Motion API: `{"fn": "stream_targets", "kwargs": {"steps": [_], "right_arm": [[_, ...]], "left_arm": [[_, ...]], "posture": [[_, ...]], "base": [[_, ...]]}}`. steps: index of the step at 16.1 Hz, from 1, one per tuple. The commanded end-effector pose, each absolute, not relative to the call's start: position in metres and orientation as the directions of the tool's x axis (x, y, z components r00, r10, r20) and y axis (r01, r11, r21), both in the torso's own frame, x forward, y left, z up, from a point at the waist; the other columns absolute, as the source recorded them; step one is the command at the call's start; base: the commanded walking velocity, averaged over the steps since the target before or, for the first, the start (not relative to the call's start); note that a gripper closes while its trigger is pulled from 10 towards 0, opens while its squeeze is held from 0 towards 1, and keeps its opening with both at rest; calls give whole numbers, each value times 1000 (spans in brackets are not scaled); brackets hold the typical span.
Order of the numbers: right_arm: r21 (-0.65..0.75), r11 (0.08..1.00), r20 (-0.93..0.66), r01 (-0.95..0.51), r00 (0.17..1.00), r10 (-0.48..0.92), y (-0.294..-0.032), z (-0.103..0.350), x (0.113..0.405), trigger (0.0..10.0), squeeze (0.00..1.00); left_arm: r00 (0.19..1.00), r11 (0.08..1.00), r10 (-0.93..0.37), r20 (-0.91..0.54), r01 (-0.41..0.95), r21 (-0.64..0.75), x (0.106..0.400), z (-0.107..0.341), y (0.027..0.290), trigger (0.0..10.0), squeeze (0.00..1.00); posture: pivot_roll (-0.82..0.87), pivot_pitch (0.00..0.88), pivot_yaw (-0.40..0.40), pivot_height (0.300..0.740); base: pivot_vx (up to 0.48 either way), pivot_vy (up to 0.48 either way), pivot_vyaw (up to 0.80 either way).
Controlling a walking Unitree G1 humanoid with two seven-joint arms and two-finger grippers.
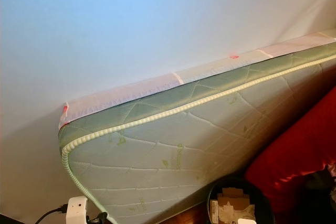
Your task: Clean up the room
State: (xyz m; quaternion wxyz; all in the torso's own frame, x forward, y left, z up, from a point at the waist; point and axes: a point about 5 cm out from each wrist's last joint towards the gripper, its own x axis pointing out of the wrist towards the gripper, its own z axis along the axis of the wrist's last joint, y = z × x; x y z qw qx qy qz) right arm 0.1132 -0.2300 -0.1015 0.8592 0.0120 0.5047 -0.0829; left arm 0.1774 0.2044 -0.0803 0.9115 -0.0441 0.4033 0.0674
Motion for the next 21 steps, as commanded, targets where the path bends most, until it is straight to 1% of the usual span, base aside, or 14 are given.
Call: {"fn": "stream_targets", "kwargs": {"steps": [1, 7, 9, 14, 21], "right_arm": [[88, 975, -884, 203, 467, -18, -208, -99, 142, 10000, 0], [85, 976, -885, 199, 465, -18, -209, -99, 142, 10000, 0], [83, 977, -886, 196, 464, -17, -209, -99, 141, 10000, 0], [82, 978, -886, 192, 464, -17, -210, -99, 141, 10000, 0], [82, 976, -884, 202, 468, -22, -211, -98, 141, 10000, 0]], "left_arm": [[490, 990, 130, -862, -104, 91, 137, -92, 241, 10000, 0], [492, 991, 127, -861, -102, 87, 138, -93, 237, 10000, 0], [489, 990, 135, -862, -111, 92, 136, -91, 245, 10000, 0], [484, 988, 143, -863, -116, 99, 131, -91, 251, 10000, 0], [484, 987, 144, -863, -129, 92, 131, -92, 248, 10000, 0]], "posture": [[47, 0, 11, 740], [48, 0, 7, 740], [49, 0, 5, 740], [50, 0, 3, 740], [48, 0, -5, 740]], "base": [[-240, 0, 0], [-253, 0, 0], [-296, 0, 0], [-294, 0, 0], [0, 0, 0]]}}
